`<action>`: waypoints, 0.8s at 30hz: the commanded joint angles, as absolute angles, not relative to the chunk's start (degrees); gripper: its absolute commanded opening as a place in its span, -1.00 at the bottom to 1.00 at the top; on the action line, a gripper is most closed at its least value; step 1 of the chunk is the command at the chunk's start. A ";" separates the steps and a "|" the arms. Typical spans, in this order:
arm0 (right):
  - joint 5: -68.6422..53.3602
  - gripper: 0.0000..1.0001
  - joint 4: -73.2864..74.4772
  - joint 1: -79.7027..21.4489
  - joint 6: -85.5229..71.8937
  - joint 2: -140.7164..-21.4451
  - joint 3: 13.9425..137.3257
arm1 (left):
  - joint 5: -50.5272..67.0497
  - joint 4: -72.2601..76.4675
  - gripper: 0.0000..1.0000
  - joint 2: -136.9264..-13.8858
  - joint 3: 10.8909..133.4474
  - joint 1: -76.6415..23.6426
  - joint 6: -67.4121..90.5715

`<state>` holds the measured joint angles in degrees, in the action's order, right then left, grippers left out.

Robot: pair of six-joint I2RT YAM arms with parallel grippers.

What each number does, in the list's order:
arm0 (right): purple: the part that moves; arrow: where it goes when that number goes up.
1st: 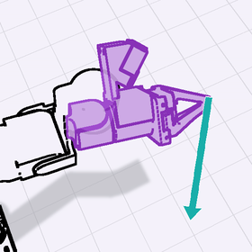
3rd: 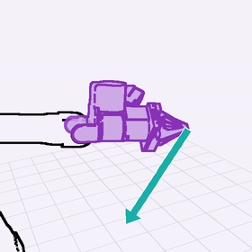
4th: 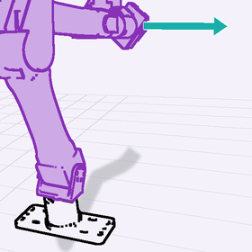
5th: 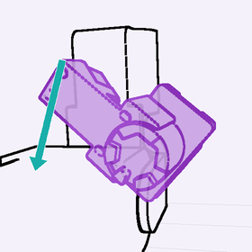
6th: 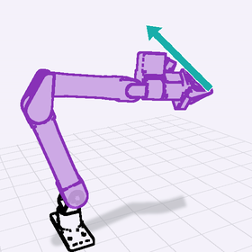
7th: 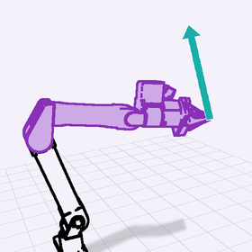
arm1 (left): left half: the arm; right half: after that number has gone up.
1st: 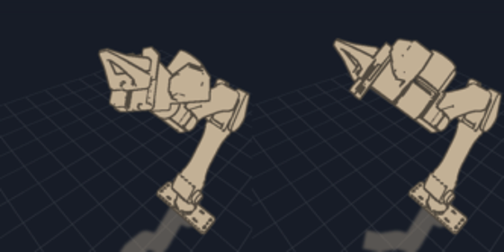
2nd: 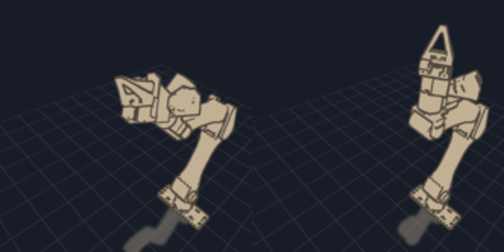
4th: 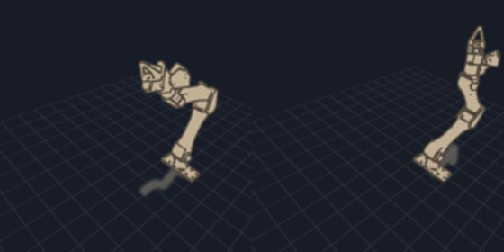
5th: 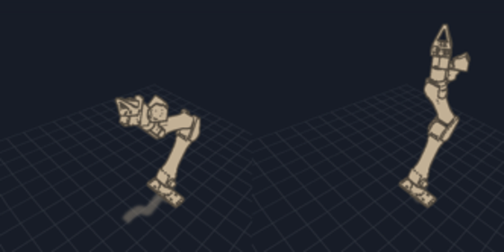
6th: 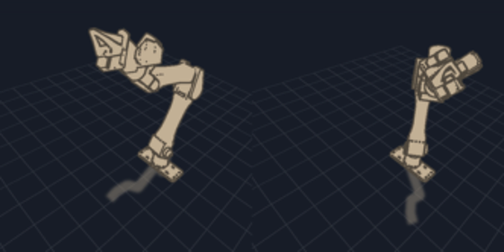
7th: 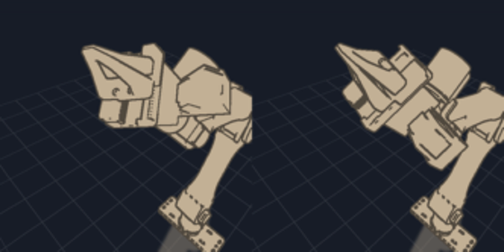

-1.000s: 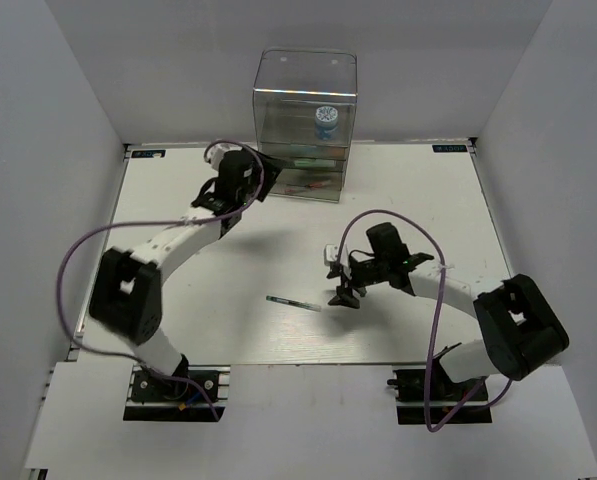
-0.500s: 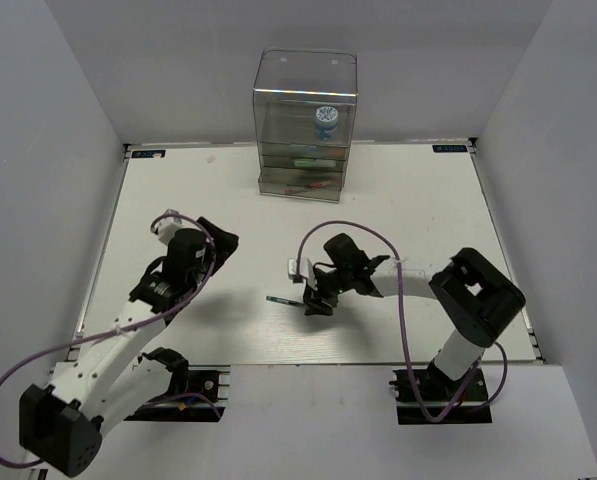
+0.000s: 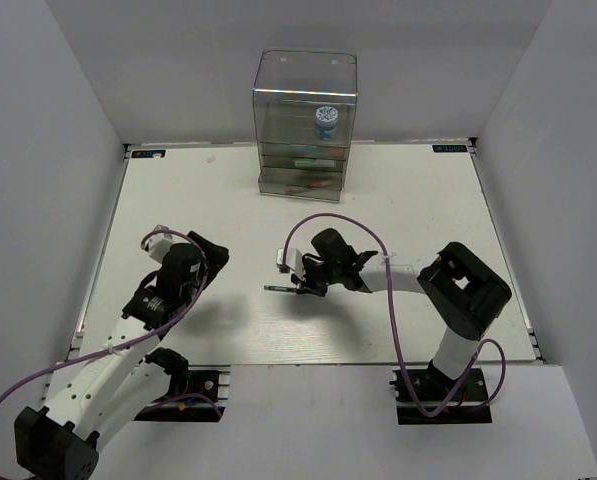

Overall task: Sort the stationery into containers
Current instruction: Grab a piece of stationery with the right arm, then place the stationery into the container

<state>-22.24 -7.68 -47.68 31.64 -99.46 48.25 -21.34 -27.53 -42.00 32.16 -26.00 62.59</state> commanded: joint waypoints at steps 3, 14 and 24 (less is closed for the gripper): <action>-14.24 -1.00 -6.94 -45.27 32.08 -99.67 51.85 | -21.62 -25.93 0.81 -42.98 31.64 -26.19 62.93; -12.39 -1.00 -3.79 -32.88 36.99 -107.47 76.28 | -20.48 -24.35 0.81 -43.69 29.88 -26.19 62.93; -13.45 -1.00 4.29 -28.22 51.93 -122.85 98.34 | -19.95 -24.35 0.81 -43.68 29.27 -26.72 63.46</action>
<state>-12.95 0.30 -29.10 46.26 -120.11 93.38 -20.29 -25.17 -44.36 29.52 -26.44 63.09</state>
